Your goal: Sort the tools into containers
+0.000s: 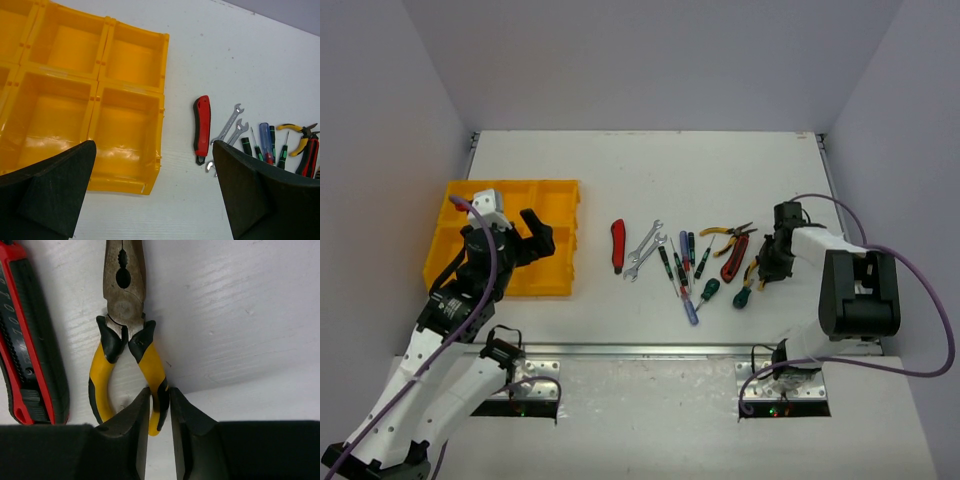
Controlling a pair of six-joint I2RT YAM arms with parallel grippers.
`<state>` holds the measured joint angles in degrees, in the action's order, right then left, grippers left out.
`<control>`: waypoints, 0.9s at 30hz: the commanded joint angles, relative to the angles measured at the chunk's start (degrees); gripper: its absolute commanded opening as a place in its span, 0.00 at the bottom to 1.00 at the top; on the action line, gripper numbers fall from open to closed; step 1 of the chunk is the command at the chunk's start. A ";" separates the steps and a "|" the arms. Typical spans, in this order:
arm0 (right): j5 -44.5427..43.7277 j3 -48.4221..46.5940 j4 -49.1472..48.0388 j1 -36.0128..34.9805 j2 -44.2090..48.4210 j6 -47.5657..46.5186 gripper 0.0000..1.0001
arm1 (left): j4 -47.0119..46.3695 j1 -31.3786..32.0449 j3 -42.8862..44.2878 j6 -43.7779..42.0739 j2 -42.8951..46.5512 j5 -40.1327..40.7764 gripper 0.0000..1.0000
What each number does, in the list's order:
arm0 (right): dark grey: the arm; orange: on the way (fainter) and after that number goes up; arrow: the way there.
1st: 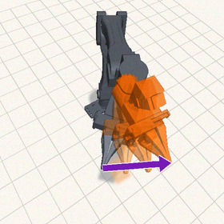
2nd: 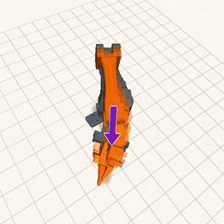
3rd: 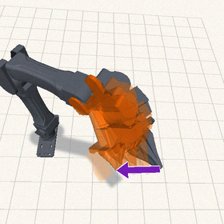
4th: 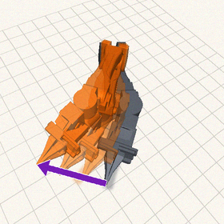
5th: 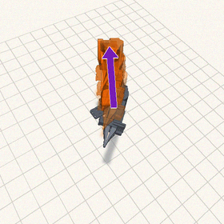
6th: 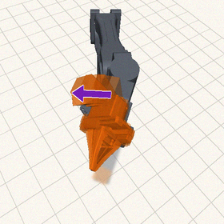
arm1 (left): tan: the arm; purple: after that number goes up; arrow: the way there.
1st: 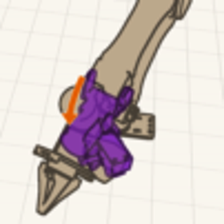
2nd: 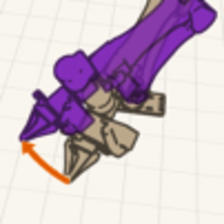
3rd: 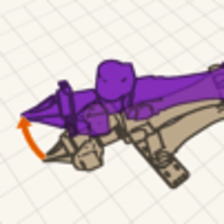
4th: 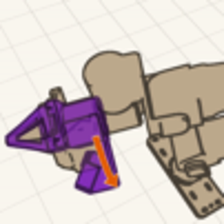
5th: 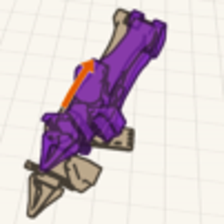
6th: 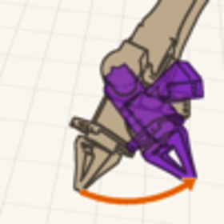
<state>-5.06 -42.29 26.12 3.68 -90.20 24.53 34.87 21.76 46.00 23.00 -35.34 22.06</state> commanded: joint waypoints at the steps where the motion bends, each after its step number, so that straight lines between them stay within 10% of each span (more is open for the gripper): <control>1: 0.92 1.62 -5.11 0.36 -4.46 1.15 0.09 | -2.62 0.57 -0.01 0.11 -0.39 -1.23 1.00; 14: -5.73 0.35 -2.02 0.04 21.63 3.77 0.00 | -5.21 0.58 1.81 -0.25 -2.66 -10.56 1.00; 22: 12.99 0.19 -8.43 -15.57 33.04 -1.69 0.00 | -28.64 0.59 -0.47 9.36 -9.33 -47.94 1.00; 27: 23.35 2.79 -16.15 -26.49 39.14 1.68 0.00 | -44.27 2.17 -0.13 16.48 -17.38 -55.92 1.00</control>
<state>6.75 -39.54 19.95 -16.73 -56.25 25.14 7.58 22.41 45.52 32.70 -48.31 -19.51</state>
